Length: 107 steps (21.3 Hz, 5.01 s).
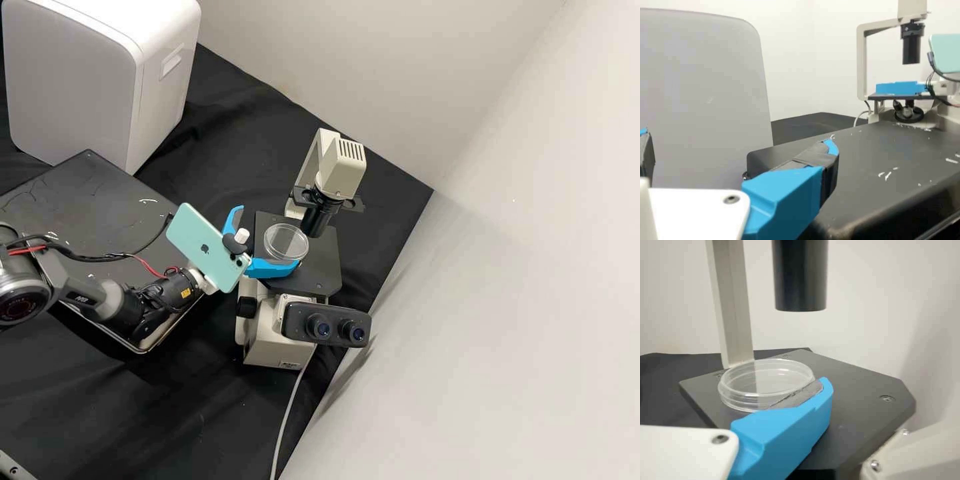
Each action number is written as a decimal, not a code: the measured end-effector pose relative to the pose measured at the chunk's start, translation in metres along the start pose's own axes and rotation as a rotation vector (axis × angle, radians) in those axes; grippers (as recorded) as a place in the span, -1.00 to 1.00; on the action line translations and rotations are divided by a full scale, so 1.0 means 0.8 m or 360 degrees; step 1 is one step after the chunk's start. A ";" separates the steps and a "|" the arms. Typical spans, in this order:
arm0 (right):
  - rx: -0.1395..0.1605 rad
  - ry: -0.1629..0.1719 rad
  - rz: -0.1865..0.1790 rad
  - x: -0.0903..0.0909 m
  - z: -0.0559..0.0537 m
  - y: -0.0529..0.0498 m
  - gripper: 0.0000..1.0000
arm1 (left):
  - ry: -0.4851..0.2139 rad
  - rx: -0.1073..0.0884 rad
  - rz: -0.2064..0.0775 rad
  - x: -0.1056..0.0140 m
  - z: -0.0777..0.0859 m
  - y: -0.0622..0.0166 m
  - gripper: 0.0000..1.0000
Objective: Place the petri dish on the bench
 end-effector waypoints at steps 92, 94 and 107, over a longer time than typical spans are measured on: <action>0.0039 0.0024 -0.0081 0.032 0.004 -0.021 -1.00 | -0.0005 0.0004 -0.0019 0.000 0.003 -0.0029 1.00; 0.0070 0.0029 -0.0104 0.023 0.000 -0.026 -1.00 | -0.0005 0.0004 -0.0019 0.000 0.003 -0.0029 1.00; 0.0140 0.0139 -0.0272 -0.032 -0.038 -0.049 -1.00 | -0.0003 0.0007 -0.0035 0.001 0.003 -0.0052 1.00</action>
